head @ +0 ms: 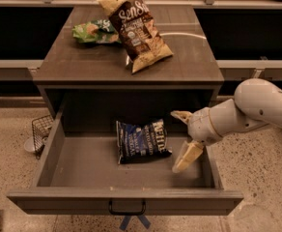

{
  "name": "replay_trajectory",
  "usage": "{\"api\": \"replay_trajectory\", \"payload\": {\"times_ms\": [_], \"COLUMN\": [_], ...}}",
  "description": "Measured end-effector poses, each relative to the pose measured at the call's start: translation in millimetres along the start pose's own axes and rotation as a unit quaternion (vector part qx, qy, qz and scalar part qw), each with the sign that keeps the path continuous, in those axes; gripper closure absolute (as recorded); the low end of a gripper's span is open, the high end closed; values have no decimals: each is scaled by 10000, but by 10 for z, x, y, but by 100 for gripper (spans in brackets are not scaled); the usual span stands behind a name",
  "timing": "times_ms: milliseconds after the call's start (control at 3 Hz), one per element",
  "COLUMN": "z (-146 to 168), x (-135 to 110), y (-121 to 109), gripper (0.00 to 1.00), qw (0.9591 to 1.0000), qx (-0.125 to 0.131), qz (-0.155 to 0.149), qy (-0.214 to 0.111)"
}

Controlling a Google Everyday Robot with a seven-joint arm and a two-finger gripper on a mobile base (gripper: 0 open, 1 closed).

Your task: Pick blue chip bag from top drawer and place on counter

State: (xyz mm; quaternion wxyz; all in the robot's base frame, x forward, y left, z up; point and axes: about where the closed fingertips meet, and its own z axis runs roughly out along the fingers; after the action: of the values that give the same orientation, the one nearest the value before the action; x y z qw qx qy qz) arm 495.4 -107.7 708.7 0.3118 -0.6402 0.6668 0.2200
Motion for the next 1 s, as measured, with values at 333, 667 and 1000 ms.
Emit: {"api": "replay_trajectory", "payload": {"times_ms": [333, 667, 1000], "z": [423, 792, 1071], "x": [-122, -302, -442], "y": [-5, -15, -46], "gripper": [0, 0, 0], "qw": [9995, 9987, 9981], "qx": [-216, -365, -448], "qz": [-229, -331, -386], "qy": [16, 119, 187]}}
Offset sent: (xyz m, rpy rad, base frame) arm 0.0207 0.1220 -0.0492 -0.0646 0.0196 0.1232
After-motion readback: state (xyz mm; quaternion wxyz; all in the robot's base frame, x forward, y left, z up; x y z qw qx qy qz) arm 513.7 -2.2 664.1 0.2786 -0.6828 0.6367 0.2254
